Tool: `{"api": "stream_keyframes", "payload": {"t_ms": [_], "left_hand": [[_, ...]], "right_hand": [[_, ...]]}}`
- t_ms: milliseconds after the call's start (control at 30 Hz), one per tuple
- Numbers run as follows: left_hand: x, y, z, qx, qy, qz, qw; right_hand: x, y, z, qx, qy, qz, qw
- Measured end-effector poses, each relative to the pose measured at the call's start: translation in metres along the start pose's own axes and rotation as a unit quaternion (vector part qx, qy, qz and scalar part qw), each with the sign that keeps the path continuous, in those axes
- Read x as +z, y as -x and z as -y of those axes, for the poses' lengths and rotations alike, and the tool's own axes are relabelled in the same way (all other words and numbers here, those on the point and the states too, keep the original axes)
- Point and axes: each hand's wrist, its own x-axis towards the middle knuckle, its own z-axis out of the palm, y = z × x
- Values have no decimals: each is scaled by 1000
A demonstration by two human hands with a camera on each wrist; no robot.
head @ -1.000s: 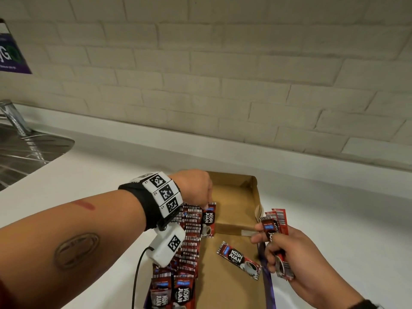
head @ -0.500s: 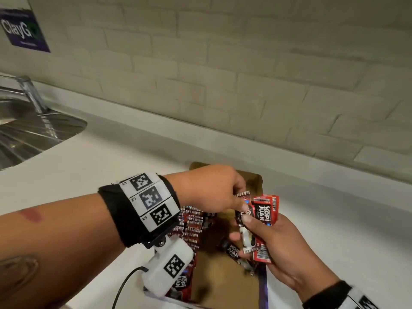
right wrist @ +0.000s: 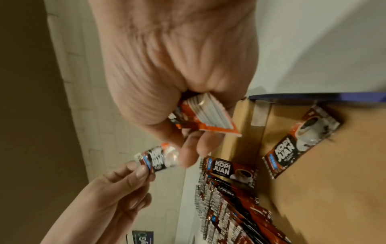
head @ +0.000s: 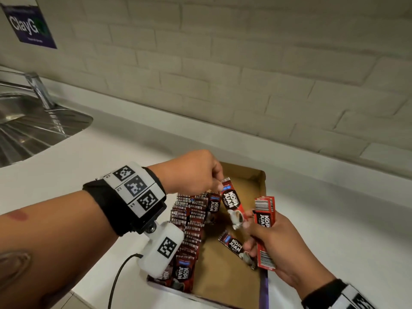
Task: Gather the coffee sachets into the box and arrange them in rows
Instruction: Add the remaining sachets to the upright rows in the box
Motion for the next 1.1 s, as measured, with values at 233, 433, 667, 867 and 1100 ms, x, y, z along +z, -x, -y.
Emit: {"api": "stream_keyframes", "payload": {"t_ms": [233, 433, 667, 867, 1100], "left_hand": [[12, -21, 2, -5, -144, 23, 989], [28, -31, 10, -15, -209, 57, 976], [41, -37, 17, -31, -243, 65, 967], [45, -39, 17, -29, -262, 62, 963], [42, -40, 17, -31, -263, 56, 963]], "right_hand": [[-8, -9, -24, 30, -57, -67, 996], [-15, -5, -28, 29, -58, -63, 996], [-20, -7, -28, 34, -72, -53, 995], [-22, -11, -31, 35, -78, -43, 995], [-26, -13, -34, 37, -77, -38, 996]]}}
